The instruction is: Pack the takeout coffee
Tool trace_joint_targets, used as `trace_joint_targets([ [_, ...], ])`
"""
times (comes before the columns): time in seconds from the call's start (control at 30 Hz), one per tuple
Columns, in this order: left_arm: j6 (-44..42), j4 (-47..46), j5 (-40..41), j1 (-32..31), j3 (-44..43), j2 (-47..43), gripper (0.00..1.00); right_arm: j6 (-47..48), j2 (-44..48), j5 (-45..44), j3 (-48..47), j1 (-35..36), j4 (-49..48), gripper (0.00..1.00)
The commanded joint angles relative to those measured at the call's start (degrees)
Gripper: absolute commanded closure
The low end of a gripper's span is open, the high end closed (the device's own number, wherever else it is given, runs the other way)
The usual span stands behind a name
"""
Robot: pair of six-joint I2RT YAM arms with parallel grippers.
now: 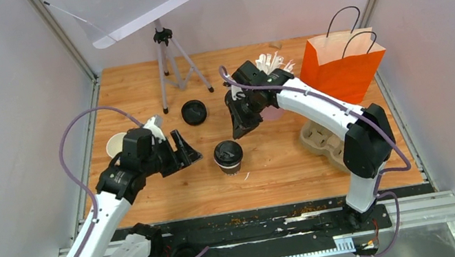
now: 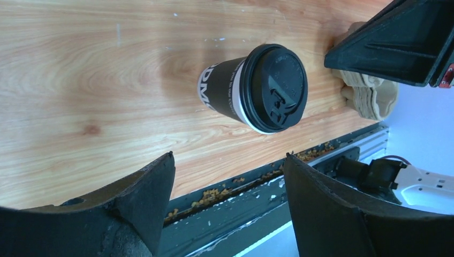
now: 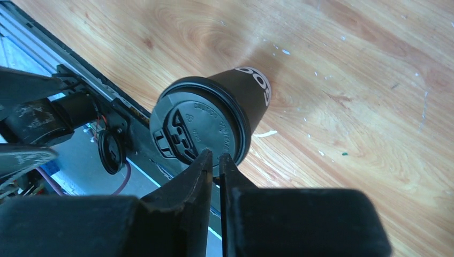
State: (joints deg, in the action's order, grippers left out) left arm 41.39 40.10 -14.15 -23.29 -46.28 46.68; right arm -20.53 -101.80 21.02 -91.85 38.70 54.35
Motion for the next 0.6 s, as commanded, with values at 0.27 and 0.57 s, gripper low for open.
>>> trace_joint_targets([
  [0.27,8.89,-22.71,-7.07,-1.32,8.44,7.24,0.22,-0.43,0.58,6.82,2.92,0.07,-8.65,0.87],
  [0.57,11.47,-29.24,-9.09,-2.29,11.56,11.10,0.25,-1.79,0.68,9.52,7.27,0.15,-11.42,0.87],
])
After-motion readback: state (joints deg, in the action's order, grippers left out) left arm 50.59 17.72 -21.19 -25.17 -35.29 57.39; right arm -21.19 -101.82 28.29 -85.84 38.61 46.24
